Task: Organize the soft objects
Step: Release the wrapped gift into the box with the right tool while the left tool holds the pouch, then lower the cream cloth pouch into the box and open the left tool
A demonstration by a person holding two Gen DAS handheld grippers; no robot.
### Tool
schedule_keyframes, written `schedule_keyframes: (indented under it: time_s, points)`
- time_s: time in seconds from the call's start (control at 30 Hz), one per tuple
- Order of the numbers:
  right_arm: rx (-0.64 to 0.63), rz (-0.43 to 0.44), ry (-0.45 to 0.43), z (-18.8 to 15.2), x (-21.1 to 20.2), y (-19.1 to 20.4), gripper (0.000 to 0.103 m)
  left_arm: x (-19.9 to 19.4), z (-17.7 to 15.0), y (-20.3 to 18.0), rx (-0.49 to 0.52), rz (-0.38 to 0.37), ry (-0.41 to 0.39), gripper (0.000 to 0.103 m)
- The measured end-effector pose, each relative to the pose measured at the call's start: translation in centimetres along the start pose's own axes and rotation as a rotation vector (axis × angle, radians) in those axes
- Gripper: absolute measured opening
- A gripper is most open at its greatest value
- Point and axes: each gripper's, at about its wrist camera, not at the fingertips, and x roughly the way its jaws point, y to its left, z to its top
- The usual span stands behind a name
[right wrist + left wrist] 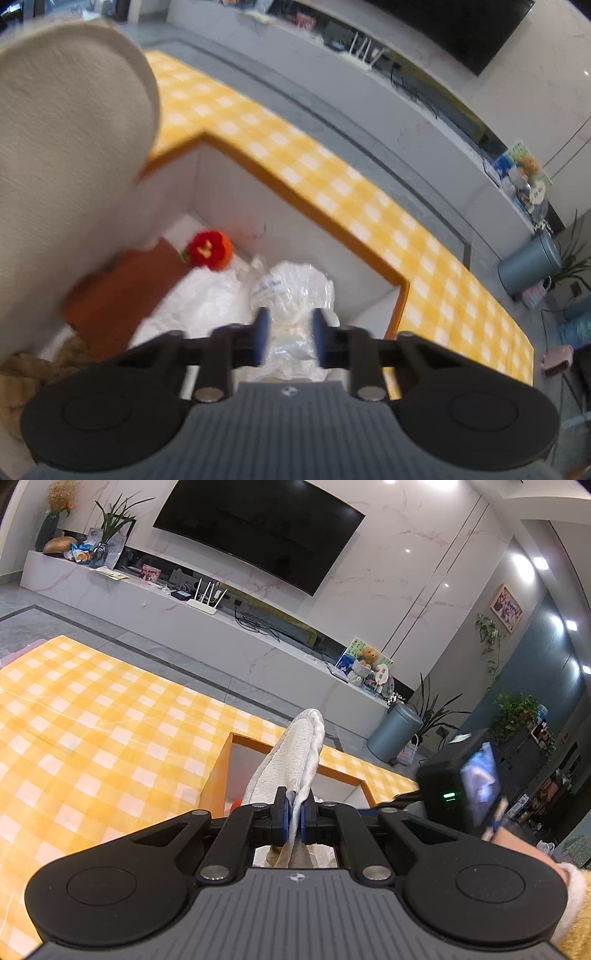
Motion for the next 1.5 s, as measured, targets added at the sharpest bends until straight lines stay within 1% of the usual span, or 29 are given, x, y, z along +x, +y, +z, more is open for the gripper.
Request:
schedule_keyframes:
  time_s: [0.07, 0.17, 0.23, 0.37, 0.43, 0.53, 0.6, 0.7, 0.8, 0.9, 1.0, 1.03, 1.07, 1.1, 1.17, 1.2, 1.23, 1.3, 1.37, 1.4, 1.43, 1.5]
  points:
    - [-0.001, -0.002, 0.051, -0.3, 2.0, 0.3, 0.015, 0.1, 0.0, 0.0, -0.001, 0.009, 0.002, 0.006]
    - [-0.016, -0.051, 0.110, -1.2, 4.7, 0.3, 0.014, 0.2, -0.2, -0.1, 0.014, 0.025, 0.002, 0.006]
    - [-0.012, -0.059, 0.092, -1.8, 5.3, 0.4, 0.014, 0.3, -0.2, -0.1, 0.018, 0.030, 0.003, 0.006]
    - [-0.011, -0.054, 0.098, -1.7, 5.2, 0.6, 0.014, 0.3, -0.2, -0.2, 0.014, 0.032, 0.003, 0.006]
    - [0.003, -0.044, 0.075, -1.9, 4.7, 0.2, 0.014, 0.4, -0.2, -0.4, 0.017, 0.030, 0.005, 0.006]
    - [0.069, 0.008, 0.004, -2.7, 2.8, -0.9, 0.014, 0.8, 0.2, -0.5, 0.037, 0.007, 0.017, 0.006]
    - [0.064, 0.024, -0.050, -3.3, 1.2, -1.3, 0.014, 1.1, 0.6, -0.6, 0.033, -0.013, 0.015, 0.006]
    - [0.044, 0.050, -0.112, -4.3, -1.1, -2.0, 0.014, 1.7, 1.0, -1.0, 0.036, -0.053, 0.014, 0.006]
    - [0.089, 0.099, -0.193, -5.4, -2.9, -3.2, 0.015, 2.7, 1.1, -1.7, 0.037, -0.116, 0.022, 0.006]
    - [0.127, 0.123, -0.263, -6.3, -4.1, -4.1, 0.015, 4.6, 1.1, -2.5, 0.024, -0.208, 0.058, 0.006]
    - [0.180, 0.142, -0.311, -7.6, -4.4, -5.2, 0.015, 7.2, 0.7, -2.9, -0.014, -0.328, 0.118, 0.006]
    - [0.199, 0.155, -0.317, -8.0, -4.4, -5.7, 0.015, 8.1, 0.5, -2.8, -0.031, -0.340, 0.137, 0.006]
    - [0.215, 0.162, -0.323, -8.4, -4.2, -6.1, 0.015, 8.9, 0.3, -2.7, -0.042, -0.326, 0.153, 0.006]
    - [0.221, 0.167, -0.325, -8.8, -4.1, -6.4, 0.015, 9.7, 0.0, -2.7, -0.034, -0.280, 0.161, 0.006]
    - [0.225, 0.169, -0.331, -9.6, -4.0, -6.8, 0.015, 11.1, -0.6, -2.9, 0.045, -0.140, 0.176, 0.006]
    - [0.227, 0.171, -0.331, -9.8, -3.8, -6.8, 0.014, 12.0, -1.0, -2.9, 0.080, -0.079, 0.194, 0.006]
    - [0.224, 0.175, -0.338, -10.0, -3.8, -7.0, 0.014, 12.7, -1.2, -2.8, 0.092, -0.031, 0.210, 0.006]
    - [0.223, 0.183, -0.354, -10.3, -3.8, -7.0, 0.014, 13.5, -1.7, -2.4, 0.100, 0.051, 0.223, 0.006]
    - [0.211, 0.177, -0.356, -10.4, -3.9, -6.9, 0.015, 13.6, -1.7, -2.3, 0.105, 0.101, 0.234, 0.008]
    - [0.202, 0.167, -0.356, -10.5, -4.0, -6.8, 0.015, 13.4, -1.6, -2.6, 0.126, 0.132, 0.224, 0.012]
    - [0.194, 0.157, -0.361, -10.5, -4.2, -6.6, 0.015, 13.0, -1.6, -2.9, 0.157, 0.182, 0.211, 0.016]
    - [0.185, 0.148, -0.367, -10.6, -4.4, -6.4, 0.015, 12.5, -1.9, -3.5, 0.232, 0.324, 0.184, 0.029]
